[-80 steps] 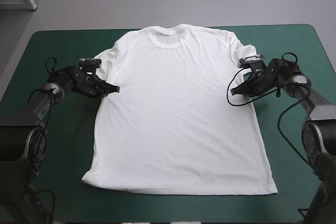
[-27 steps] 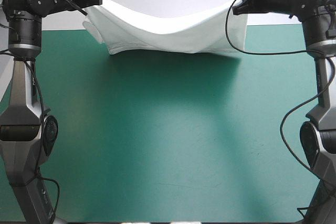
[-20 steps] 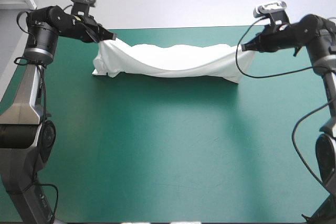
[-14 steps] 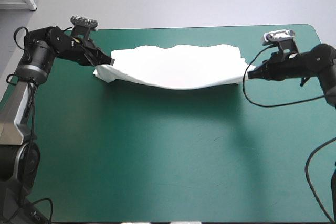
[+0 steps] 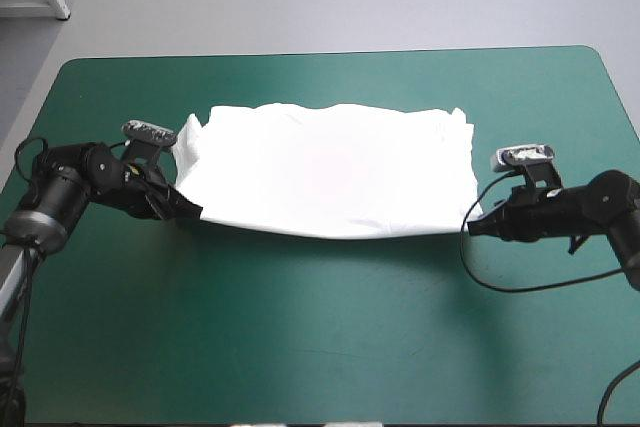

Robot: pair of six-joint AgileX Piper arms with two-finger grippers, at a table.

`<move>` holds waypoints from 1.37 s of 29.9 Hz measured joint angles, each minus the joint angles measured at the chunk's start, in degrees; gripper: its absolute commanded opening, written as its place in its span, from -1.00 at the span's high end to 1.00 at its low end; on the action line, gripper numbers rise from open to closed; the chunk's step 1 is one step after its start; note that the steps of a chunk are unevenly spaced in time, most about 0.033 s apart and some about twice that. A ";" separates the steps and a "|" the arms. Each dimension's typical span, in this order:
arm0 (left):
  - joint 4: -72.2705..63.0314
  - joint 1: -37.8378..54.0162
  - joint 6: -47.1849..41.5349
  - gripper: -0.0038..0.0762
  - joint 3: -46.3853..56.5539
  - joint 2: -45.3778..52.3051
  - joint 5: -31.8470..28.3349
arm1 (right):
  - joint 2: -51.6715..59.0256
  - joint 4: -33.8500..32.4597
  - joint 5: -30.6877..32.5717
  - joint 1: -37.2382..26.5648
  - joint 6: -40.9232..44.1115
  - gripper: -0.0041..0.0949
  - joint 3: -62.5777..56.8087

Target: Fold the cloth

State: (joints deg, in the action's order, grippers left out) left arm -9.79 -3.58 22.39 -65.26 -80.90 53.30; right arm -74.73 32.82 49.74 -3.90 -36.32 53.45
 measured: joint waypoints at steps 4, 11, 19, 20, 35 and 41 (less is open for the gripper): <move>2.97 0.00 -3.00 0.86 7.41 6.80 1.00 | 4.79 -2.45 1.09 0.00 2.45 0.95 -7.50; 4.57 0.00 -5.27 0.86 17.84 15.02 4.60 | 11.23 -4.12 1.14 0.00 4.42 0.95 -16.60; 0.69 0.00 -3.61 0.86 23.96 15.50 3.15 | 12.01 -4.19 -0.11 0.00 4.63 0.95 -18.87; 0.47 0.00 -3.55 0.86 24.03 15.50 2.94 | 12.01 -4.19 -0.11 0.00 4.63 0.93 -18.87; -0.28 0.00 -3.23 -0.06 23.82 16.72 2.13 | 12.47 -4.41 -0.27 0.00 4.83 -0.02 -14.57; -0.62 0.00 -7.64 -0.06 17.90 20.79 -4.59 | 12.87 -4.46 -1.00 0.00 6.06 -0.01 -2.48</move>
State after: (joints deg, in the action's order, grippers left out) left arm -10.41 -3.58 14.75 -47.36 -60.11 48.70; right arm -61.86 28.36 48.74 -3.90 -30.26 50.97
